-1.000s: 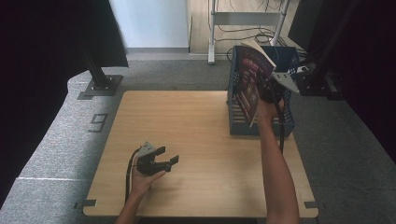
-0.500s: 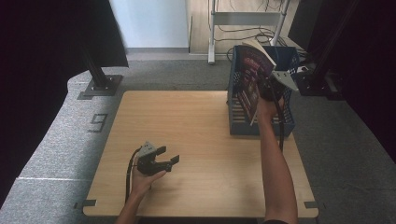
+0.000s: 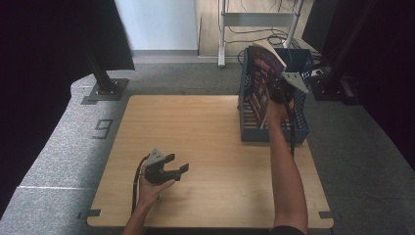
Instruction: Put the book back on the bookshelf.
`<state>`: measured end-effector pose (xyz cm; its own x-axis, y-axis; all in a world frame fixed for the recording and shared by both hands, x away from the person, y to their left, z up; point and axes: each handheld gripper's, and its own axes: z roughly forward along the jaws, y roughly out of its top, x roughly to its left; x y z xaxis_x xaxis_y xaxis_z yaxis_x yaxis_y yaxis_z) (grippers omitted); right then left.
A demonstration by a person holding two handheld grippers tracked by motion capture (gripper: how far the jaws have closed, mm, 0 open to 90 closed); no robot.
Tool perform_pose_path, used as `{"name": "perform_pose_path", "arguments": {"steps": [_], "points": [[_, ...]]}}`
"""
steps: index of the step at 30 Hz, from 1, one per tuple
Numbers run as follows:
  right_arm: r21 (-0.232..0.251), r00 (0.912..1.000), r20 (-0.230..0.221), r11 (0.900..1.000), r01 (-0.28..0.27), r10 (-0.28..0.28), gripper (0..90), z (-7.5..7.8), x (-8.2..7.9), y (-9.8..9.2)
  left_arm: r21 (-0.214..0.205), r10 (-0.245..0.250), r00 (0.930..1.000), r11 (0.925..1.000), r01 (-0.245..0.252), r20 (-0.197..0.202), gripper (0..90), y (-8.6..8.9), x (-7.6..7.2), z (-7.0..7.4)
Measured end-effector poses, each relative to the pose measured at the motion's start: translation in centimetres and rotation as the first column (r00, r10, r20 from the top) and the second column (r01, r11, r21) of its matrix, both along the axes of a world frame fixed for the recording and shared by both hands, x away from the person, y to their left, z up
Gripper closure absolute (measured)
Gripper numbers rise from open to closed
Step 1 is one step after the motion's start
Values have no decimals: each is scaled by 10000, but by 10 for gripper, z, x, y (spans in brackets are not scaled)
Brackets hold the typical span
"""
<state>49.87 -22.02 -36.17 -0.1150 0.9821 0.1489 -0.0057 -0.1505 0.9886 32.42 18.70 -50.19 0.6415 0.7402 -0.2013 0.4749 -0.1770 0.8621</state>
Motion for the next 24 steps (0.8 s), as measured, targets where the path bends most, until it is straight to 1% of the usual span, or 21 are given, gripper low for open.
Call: {"name": "perform_pose_path", "arguments": {"steps": [2,10,11,12,13,14,15,19,24], "points": [[-76,10000,-18,10000,-11,11,816,-1,2,1,-1,4,10000,10000,-4,-5,227,1,0,0],[-122,9999,-101,9999,5,-6,816,-7,10,6,-53,92,10000,9999,-92,-6,227,4,1,1],[-237,9998,-175,9997,60,-64,815,-9,14,9,-74,92,10000,9999,-92,-1,227,5,0,1],[-237,9998,-175,9997,60,-64,815,-9,14,9,-74,92,10000,9999,-92,-1,227,5,0,1],[-411,9996,-238,9991,138,-148,815,-10,17,12,-75,93,10000,9999,-93,0,227,5,0,1],[-411,9996,-238,9991,138,-148,815,-10,17,12,-78,86,10000,9999,-85,15,227,5,0,2],[-511,9996,-250,9986,151,-164,816,-10,20,15,-105,97,9999,9999,-96,36,227,5,0,2],[-562,9995,-232,9982,201,-214,815,-12,26,17,-107,98,10000,9999,-98,10,227,6,1,1],[-561,9989,-379,9981,248,-270,815,-18,32,17,-140,161,9999,9998,-162,-52,227,8,2,-1]]}}
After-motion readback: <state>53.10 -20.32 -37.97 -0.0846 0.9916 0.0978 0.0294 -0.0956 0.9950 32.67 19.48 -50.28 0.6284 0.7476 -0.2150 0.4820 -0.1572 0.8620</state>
